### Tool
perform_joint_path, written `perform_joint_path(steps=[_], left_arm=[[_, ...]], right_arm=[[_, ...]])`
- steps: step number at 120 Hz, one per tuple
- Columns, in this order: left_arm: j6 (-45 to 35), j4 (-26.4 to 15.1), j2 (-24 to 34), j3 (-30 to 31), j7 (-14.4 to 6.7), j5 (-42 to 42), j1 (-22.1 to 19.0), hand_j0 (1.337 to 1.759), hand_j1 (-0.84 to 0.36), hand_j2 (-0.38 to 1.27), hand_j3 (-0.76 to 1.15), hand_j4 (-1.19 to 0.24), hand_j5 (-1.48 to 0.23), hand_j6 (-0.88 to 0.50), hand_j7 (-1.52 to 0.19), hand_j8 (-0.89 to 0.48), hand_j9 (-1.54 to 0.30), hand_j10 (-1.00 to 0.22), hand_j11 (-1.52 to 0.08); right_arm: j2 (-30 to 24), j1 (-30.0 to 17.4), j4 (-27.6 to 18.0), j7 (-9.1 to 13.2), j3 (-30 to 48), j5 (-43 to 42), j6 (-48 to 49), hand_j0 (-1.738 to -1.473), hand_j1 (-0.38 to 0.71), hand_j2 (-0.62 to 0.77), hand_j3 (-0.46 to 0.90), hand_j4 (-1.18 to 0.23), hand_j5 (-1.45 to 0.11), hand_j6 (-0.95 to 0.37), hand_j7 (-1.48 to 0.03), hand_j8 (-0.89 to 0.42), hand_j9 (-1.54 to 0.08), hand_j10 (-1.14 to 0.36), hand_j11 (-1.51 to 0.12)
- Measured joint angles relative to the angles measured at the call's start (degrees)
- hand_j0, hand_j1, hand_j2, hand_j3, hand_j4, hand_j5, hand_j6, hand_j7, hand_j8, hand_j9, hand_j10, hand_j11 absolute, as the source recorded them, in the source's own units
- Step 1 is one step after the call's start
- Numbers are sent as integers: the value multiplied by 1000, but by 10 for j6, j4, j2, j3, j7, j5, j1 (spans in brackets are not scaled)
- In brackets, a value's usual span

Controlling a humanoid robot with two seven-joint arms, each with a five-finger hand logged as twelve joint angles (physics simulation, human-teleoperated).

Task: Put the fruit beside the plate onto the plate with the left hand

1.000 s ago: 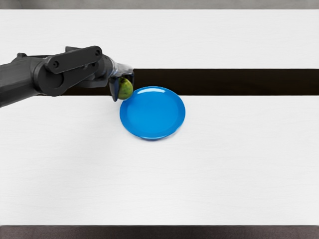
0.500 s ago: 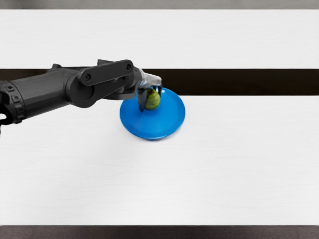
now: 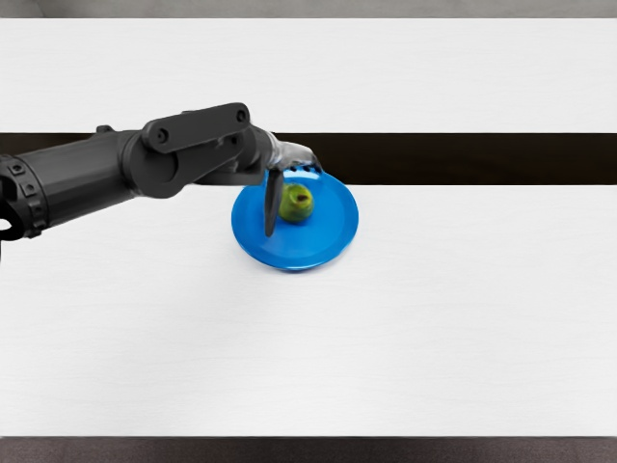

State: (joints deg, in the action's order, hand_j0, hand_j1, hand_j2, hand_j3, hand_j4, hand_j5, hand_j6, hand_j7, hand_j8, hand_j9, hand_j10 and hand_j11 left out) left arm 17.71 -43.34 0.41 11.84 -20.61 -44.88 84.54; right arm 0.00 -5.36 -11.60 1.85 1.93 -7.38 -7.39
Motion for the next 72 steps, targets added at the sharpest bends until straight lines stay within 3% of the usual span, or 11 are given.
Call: perform_joint_path(steps=[17, 32, 48, 72], left_arm=[[11, 3, 58, -6, 0, 70, 3, 1657, 292, 9, 0, -46, -88, -29, -88, -40, -89, -62, -90], [75, 0, 120, -26, 0, 128, -1, 1657, 318, 5, 0, -26, -48, -17, -48, -23, -49, -34, -49], [143, -26, 220, -62, 0, 173, -22, 1658, 333, 3, 0, -14, -25, -10, -25, -13, -25, -18, -25], [169, -38, 327, -83, -9, 256, -33, 1658, 343, 1, 0, -6, -10, -5, -9, -6, -10, -8, -10]], right_arm=[[0, 0, 0, 0, 0, 0, 0, -1658, -310, -7, 0, -33, -43, -33, -43, -33, -43, -33, -43], [0, 0, 0, 0, 0, 0, 0, -1658, -310, -7, 0, -33, -43, -33, -43, -33, -43, -33, -43], [0, 0, 0, 0, 0, 0, 0, -1658, -310, -7, 0, -33, -43, -33, -43, -33, -43, -33, -43], [0, 0, -1, 0, 1, 0, 0, -1658, -310, -7, 0, -33, -43, -33, -43, -33, -43, -33, -43]])
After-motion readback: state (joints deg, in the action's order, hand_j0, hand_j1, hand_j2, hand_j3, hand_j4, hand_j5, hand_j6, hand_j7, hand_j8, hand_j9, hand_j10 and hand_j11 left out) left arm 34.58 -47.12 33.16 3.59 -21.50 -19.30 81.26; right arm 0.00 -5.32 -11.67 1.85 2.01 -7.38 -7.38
